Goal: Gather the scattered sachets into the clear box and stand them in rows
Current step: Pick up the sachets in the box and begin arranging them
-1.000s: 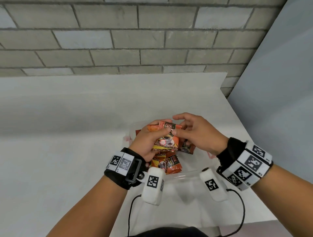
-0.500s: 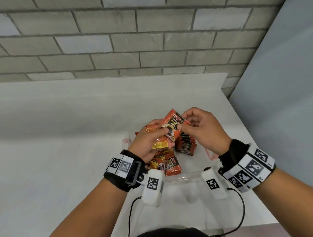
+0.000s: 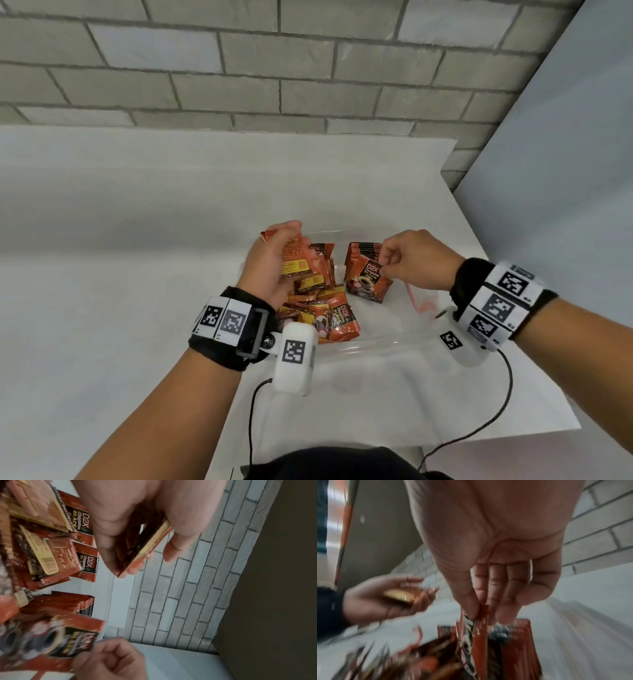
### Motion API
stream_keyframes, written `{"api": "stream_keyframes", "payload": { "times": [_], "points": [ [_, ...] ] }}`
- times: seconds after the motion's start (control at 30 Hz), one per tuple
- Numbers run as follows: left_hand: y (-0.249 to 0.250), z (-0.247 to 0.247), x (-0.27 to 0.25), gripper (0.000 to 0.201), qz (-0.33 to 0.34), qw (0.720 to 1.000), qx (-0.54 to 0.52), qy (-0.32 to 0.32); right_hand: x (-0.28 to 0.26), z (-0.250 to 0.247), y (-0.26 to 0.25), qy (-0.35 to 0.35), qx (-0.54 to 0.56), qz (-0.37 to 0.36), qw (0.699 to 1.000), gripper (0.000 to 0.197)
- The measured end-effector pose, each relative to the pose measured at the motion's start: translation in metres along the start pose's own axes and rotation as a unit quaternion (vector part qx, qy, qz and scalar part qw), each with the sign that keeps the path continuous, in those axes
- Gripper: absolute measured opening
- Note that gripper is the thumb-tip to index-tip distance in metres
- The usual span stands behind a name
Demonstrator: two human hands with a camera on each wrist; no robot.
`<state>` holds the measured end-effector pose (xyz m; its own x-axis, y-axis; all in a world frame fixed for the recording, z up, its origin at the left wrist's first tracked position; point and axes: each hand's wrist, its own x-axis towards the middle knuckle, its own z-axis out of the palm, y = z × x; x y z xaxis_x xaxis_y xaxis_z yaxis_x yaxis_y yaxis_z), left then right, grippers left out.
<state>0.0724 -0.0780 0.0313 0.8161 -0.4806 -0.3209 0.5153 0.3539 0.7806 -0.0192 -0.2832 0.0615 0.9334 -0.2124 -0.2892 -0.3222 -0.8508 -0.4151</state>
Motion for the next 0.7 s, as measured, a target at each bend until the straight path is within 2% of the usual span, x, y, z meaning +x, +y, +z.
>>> {"api": "stream_keyframes", "payload": {
  "times": [0.13, 0.27, 0.33, 0.4, 0.5, 0.7],
  "points": [
    [0.003, -0.005, -0.002, 0.014, -0.002, 1.0, -0.016, -0.012, 0.011, 0.014, -0.003, -0.077, -0.098, 0.022, 0.992, 0.019],
    [0.003, -0.012, -0.005, 0.016, -0.007, 1.0, -0.009, -0.013, 0.019, 0.016, -0.011, -0.103, -0.176, 0.04, 0.978, 0.023],
    [0.004, -0.016, -0.005, 0.015, -0.007, 1.0, -0.004, -0.009, 0.022, 0.018, -0.015, -0.118, -0.213, 0.048, 0.969, 0.017],
    [0.005, -0.018, -0.006, 0.015, -0.008, 1.0, -0.005, -0.005, 0.023, 0.019, -0.018, -0.125, -0.241, 0.056, 0.961, 0.005],
    [0.007, -0.021, -0.007, 0.015, -0.008, 1.0, -0.01, -0.007, 0.024, 0.021, -0.02, -0.128, -0.276, 0.062, 0.951, 0.016],
    [0.009, -0.022, -0.01, 0.015, -0.011, 1.0, -0.008, -0.009, 0.023, 0.021, -0.024, -0.115, -0.312, 0.065, 0.941, 0.016]
  ]
}}
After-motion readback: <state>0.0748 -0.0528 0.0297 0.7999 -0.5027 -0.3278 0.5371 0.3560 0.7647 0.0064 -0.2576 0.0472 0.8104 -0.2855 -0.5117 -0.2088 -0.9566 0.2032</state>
